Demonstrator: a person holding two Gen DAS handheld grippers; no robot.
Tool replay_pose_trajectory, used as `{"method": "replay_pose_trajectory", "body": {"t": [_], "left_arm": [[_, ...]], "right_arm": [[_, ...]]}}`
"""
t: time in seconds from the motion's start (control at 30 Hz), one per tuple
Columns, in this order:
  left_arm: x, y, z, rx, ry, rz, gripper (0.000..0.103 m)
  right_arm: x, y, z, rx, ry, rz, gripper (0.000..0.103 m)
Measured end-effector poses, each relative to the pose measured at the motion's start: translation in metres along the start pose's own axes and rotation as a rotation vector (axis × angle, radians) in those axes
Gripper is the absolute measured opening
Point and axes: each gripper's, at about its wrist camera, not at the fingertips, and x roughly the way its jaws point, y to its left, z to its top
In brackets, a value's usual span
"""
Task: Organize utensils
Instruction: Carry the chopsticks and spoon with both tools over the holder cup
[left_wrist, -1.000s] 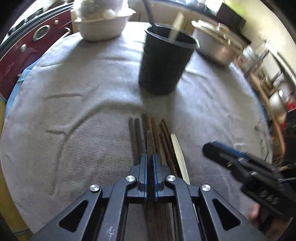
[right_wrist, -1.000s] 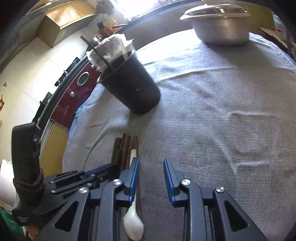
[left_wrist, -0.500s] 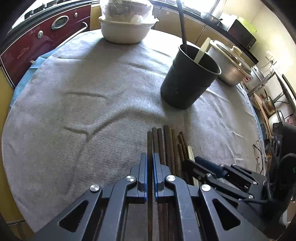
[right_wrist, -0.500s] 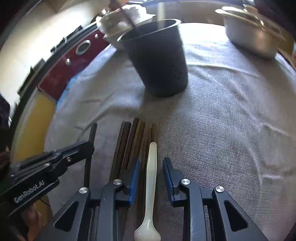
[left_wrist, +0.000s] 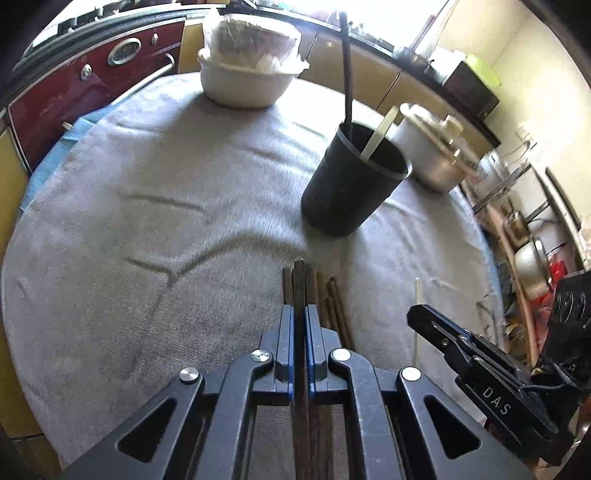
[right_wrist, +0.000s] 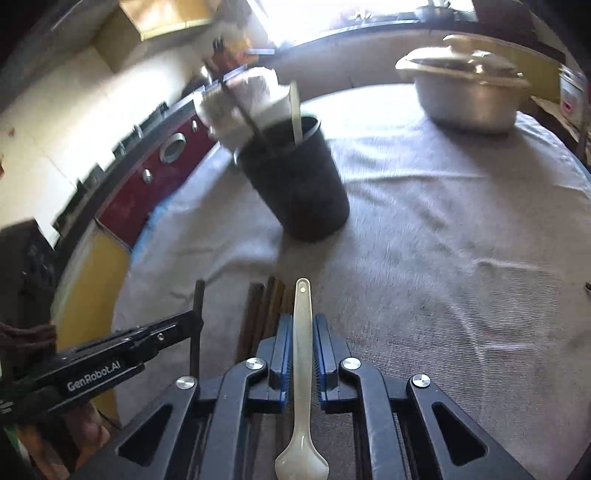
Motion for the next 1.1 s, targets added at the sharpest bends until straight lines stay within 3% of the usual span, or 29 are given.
{"method": "replay_pose_trajectory", "body": {"t": [0.2,0.47,0.83,1.1], "left_arm": [[-0.042,-0.011,0.006,0.036,-0.093,-0.001,0.005],[-0.101,-0.028,0.019,0.08,-0.217,0.004,0.005],[-0.154,-0.047,0.059,0.123,-0.368,0.01,0.005],[-0.167,-0.066,0.117,0.128,-0.499,0.015,0.005]], "right_arm": [[-0.047,0.007,0.003,0.024,-0.16,-0.001,0.012],[-0.092,0.022,0.018,-0.028,-0.264,0.013,0.012],[-0.105,0.018,0.056,0.021,-0.343,-0.001,0.012],[-0.086,0.017,0.114,0.049,-0.434,0.075,0.012]]}}
